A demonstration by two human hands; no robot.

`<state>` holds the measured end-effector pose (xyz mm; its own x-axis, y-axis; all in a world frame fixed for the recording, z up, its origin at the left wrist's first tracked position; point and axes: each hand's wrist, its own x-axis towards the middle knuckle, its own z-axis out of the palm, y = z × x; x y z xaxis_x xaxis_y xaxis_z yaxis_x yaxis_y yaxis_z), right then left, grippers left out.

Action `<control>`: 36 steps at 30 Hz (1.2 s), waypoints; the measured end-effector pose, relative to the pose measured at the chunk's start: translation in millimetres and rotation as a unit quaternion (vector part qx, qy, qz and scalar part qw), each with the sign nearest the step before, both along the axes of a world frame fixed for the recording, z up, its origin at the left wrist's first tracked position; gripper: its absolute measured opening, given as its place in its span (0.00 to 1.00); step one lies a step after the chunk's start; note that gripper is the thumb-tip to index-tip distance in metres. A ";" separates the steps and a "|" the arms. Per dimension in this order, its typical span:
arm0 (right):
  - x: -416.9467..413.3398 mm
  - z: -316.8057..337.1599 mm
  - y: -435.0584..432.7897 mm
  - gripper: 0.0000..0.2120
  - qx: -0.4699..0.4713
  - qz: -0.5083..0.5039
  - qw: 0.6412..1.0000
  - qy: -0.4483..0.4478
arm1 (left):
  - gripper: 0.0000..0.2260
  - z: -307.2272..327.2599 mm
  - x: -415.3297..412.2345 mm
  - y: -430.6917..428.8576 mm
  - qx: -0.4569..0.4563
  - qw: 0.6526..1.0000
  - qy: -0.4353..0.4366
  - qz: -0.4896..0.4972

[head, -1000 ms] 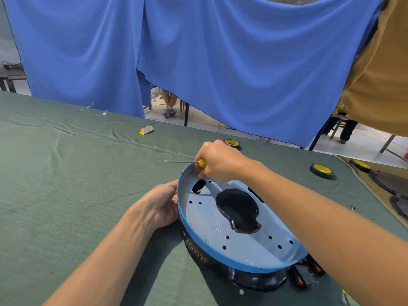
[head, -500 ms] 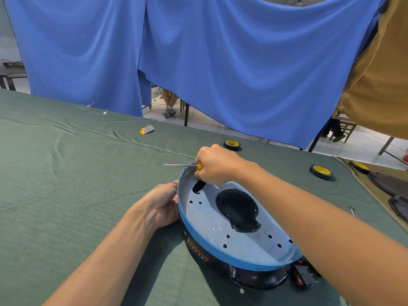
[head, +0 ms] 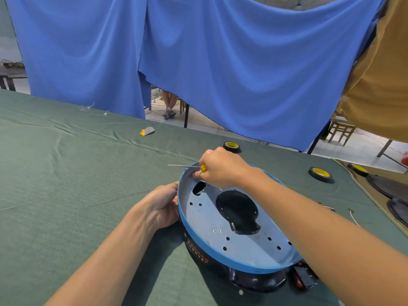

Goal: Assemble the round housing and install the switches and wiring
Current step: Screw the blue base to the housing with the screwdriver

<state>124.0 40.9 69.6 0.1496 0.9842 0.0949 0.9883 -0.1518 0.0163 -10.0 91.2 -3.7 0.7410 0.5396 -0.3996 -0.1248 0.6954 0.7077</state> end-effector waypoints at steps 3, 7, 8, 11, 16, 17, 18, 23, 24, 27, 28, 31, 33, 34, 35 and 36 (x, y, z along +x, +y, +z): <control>3.7 13.8 -10.6 0.14 -0.026 -0.010 0.997 0.074 | 0.19 -1.2 -0.6 1.8 -0.004 1.000 -0.003 -0.010; 14.6 47.7 -32.0 0.09 -0.040 -0.009 0.991 0.127 | 0.20 -6.7 0.9 7.0 -0.017 1.000 -0.004 -0.018; 16.3 55.1 -36.1 0.08 -0.030 0.000 0.992 0.123 | 0.22 -8.8 1.0 9.0 -0.023 0.999 -0.007 -0.031; 17.9 67.1 -44.5 0.05 0.051 0.009 0.982 0.180 | 0.35 -10.9 -0.6 13.9 -0.034 0.997 -0.017 -0.073; 10.8 63.3 -43.2 0.09 0.221 -0.003 0.935 0.276 | 0.44 -8.7 -5.0 15.2 -0.026 0.995 -0.015 -0.099; 9.1 60.4 -41.4 0.10 0.238 -0.006 0.939 0.250 | 0.45 -9.8 -5.2 15.7 -0.019 0.994 -0.013 -0.104; 7.8 57.8 -40.0 0.09 0.246 -0.008 0.943 0.224 | 0.46 -10.4 -5.4 15.5 -0.013 0.994 -0.010 -0.107; 5.8 48.9 -36.0 0.06 0.226 0.017 0.956 0.187 | 0.40 -6.7 -5.3 12.3 0.005 0.996 -0.004 -0.084; 5.2 48.0 -35.4 0.06 0.226 0.021 0.957 0.180 | 0.41 -6.0 -4.8 11.7 0.005 0.997 -0.002 -0.080; 4.7 45.9 -33.2 0.06 0.226 0.025 0.958 0.173 | 0.39 -4.5 -4.0 10.9 0.003 0.997 -0.003 -0.078; 4.6 45.4 -32.4 0.06 0.224 0.025 0.959 0.173 | 0.39 -4.4 -3.6 10.8 0.002 0.997 -0.004 -0.077; 4.4 43.7 -30.4 0.06 0.216 0.024 0.960 0.174 | 0.39 -5.6 -2.8 11.8 0.001 0.997 -0.006 -0.077; 4.5 42.3 -29.5 0.06 0.211 0.028 0.961 0.175 | 0.38 -5.8 -2.7 11.9 0.001 0.997 -0.008 -0.080; 4.4 42.0 -29.3 0.06 0.208 0.031 0.962 0.173 | 0.37 -6.1 -2.7 12.1 0.001 0.997 -0.009 -0.082; 4.2 41.9 -29.0 0.06 0.204 0.034 0.963 0.171 | 0.37 -6.1 -3.0 12.3 0.001 0.997 -0.008 -0.082; 4.0 42.2 -28.8 0.06 0.200 0.037 0.964 0.170 | 0.38 -6.4 -3.1 12.4 0.001 0.997 -0.008 -0.082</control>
